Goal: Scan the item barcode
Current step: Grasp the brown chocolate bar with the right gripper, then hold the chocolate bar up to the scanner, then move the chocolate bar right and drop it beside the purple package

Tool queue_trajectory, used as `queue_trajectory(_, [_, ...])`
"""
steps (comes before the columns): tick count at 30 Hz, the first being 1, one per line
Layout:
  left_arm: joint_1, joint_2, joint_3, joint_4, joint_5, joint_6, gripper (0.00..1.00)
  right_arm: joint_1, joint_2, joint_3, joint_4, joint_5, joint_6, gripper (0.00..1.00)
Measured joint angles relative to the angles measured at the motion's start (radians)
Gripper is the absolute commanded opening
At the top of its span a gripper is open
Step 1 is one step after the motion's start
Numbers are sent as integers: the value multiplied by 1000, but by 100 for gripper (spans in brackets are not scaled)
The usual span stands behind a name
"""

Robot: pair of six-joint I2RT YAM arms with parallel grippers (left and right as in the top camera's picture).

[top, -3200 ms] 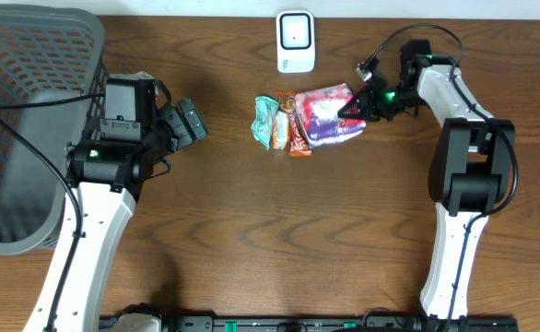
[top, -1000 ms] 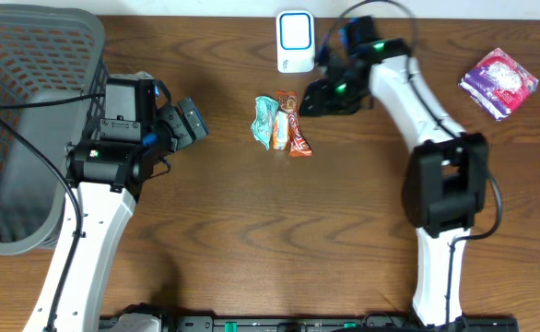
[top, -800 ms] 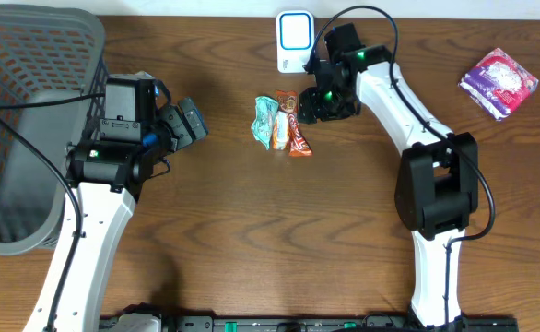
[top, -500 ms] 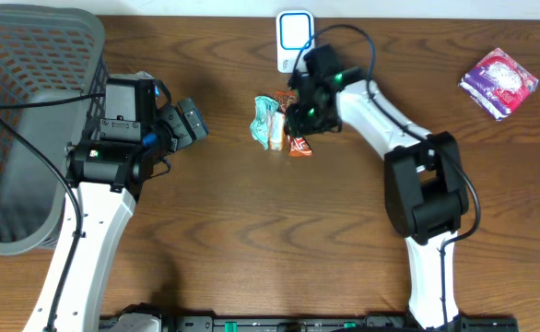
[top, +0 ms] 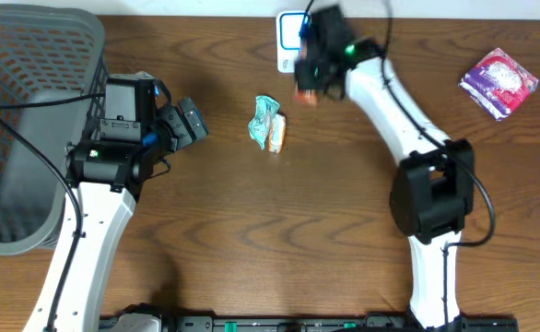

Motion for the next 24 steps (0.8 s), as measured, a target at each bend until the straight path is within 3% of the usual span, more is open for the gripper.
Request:
queue_trajectory(7, [0, 0, 0, 0, 0, 0, 98, -42, -32, 89, 263, 22, -3, 1])
queue_trajectory(17, [0, 0, 0, 0, 0, 0, 98, -18, 65, 82, 330, 21, -18, 1])
queue_trajectory(24, [0, 0, 0, 0, 0, 0, 98, -75, 89, 73, 285, 107, -22, 1])
